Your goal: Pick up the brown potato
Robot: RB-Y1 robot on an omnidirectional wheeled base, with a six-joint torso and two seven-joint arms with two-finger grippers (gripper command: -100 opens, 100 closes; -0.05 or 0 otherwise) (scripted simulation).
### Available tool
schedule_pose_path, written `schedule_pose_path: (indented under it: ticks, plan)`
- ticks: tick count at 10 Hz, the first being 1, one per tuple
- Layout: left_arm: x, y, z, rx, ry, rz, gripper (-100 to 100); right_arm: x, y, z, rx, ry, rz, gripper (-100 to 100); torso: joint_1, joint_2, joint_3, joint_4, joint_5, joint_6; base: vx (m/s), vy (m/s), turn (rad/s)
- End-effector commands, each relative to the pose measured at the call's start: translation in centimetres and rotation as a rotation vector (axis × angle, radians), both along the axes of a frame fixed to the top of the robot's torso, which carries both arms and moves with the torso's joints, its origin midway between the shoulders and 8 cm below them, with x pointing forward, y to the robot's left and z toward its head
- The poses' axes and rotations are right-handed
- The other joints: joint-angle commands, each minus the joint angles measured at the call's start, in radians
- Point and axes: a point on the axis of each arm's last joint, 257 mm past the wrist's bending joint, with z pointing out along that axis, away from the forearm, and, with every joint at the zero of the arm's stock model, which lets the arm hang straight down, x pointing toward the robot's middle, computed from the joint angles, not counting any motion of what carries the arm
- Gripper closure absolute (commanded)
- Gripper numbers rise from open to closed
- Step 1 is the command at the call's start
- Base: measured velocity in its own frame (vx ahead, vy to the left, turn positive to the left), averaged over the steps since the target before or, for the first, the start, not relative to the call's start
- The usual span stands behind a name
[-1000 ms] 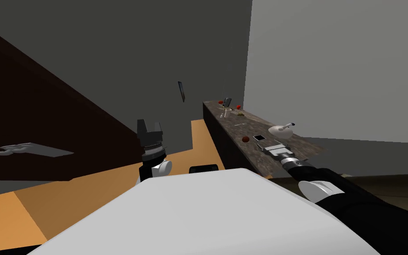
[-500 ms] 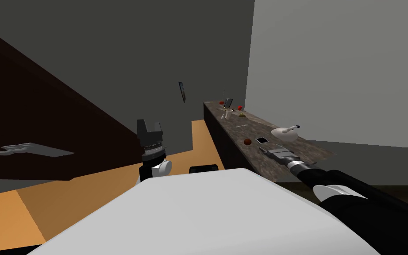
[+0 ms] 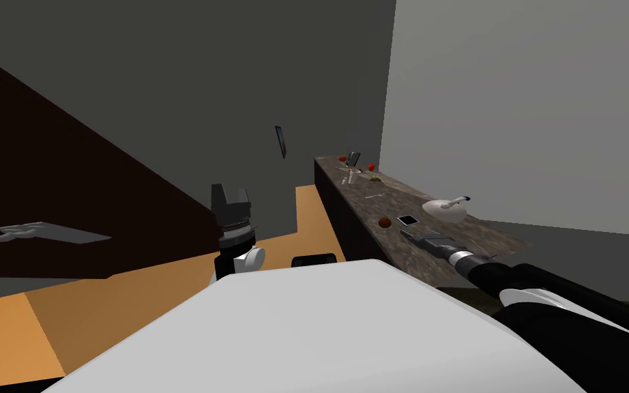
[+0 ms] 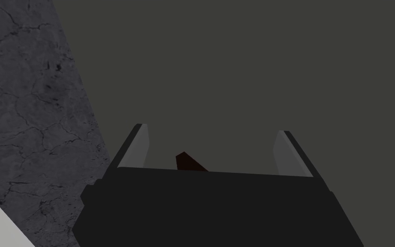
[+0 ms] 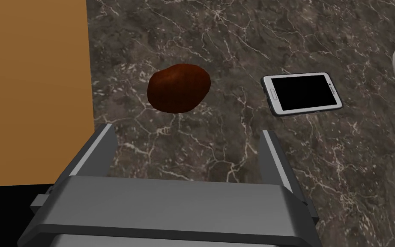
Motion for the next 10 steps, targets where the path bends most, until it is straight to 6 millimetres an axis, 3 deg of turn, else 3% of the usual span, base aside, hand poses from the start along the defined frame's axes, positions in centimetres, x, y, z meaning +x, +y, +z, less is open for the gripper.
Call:
schedule_pose_path:
  ticks: [1,7,9,10]
  plan:
    - [0.0,0.0,0.0,0.000,0.000,0.000,0,-0.6,0.1,-0.5,0.077,0.013,-0.031,-100,0.000,0.000,0.000,0.000,0.000,0.000,0.081,-0.013,0.010]
    - [0.0,0.0,0.0,0.000,0.000,0.000,0,-3.5,0.8,-2.7,0.326,0.123,-0.135,-100,-0.001,0.000,0.000,0.000,0.000,0.000,0.070,-0.025,0.009]
    - [0.0,0.0,0.0,0.000,0.000,0.000,0,-3.4,1.0,-2.7,0.370,0.111,-0.156,-100,-0.001,0.000,0.000,0.000,0.000,0.000,0.059,-0.017,0.002]
    - [0.0,0.0,0.0,0.000,0.000,0.000,0,-4.5,1.2,-3.4,0.434,0.152,-0.194,-100,0.000,0.002,0.001,0.000,0.000,0.000,0.081,-0.021,0.001]
